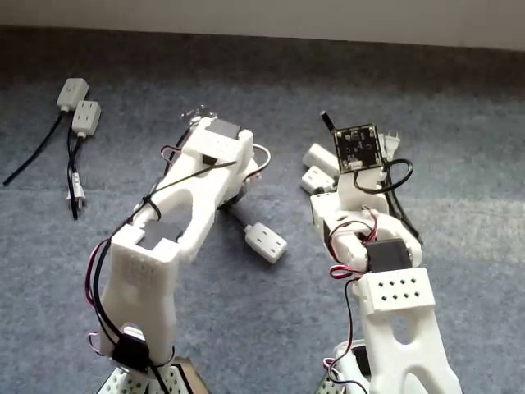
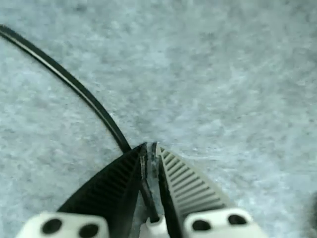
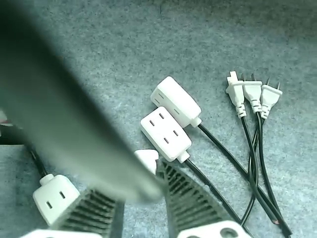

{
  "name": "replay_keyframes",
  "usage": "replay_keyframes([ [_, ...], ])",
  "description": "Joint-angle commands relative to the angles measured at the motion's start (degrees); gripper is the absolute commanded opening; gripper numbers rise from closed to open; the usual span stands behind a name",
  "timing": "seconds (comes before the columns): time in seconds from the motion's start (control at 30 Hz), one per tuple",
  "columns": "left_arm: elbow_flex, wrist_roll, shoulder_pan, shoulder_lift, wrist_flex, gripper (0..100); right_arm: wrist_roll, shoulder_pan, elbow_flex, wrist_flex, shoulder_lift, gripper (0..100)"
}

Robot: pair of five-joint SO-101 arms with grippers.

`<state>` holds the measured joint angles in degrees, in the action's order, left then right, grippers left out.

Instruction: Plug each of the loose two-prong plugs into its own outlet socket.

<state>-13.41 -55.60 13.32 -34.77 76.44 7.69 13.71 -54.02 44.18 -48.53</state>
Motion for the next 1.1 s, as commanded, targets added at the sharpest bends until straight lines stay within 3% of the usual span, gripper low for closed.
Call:
replay_keyframes([
  [0.0,-1.4,0.4,-2.7,0.4,5.8,5,0.8,-0.3,0.0,-1.4,-1.4,0.8],
  [0.27,-1.5,0.5,-10.1,0.4,10.6,5,0.6,5.4,-0.6,-1.3,-0.8,0.8],
  [0.4,-1.5,0.5,-14.4,0.4,10.5,5,-4.0,6.9,-1.9,-2.7,-0.8,0.8],
  [0.6,-4.8,0.4,-14.5,0.4,10.3,5,-10.5,7.5,-4.2,-3.6,-1.4,0.8],
  [0.87,-10.2,0.5,-14.5,0.0,13.9,5,-5.5,22.1,-7.3,-3.9,-0.8,0.8],
  [1.07,-7.4,0.4,-14.5,-0.2,13.0,5,-5.2,23.3,-7.6,-2.5,-0.7,0.8],
])
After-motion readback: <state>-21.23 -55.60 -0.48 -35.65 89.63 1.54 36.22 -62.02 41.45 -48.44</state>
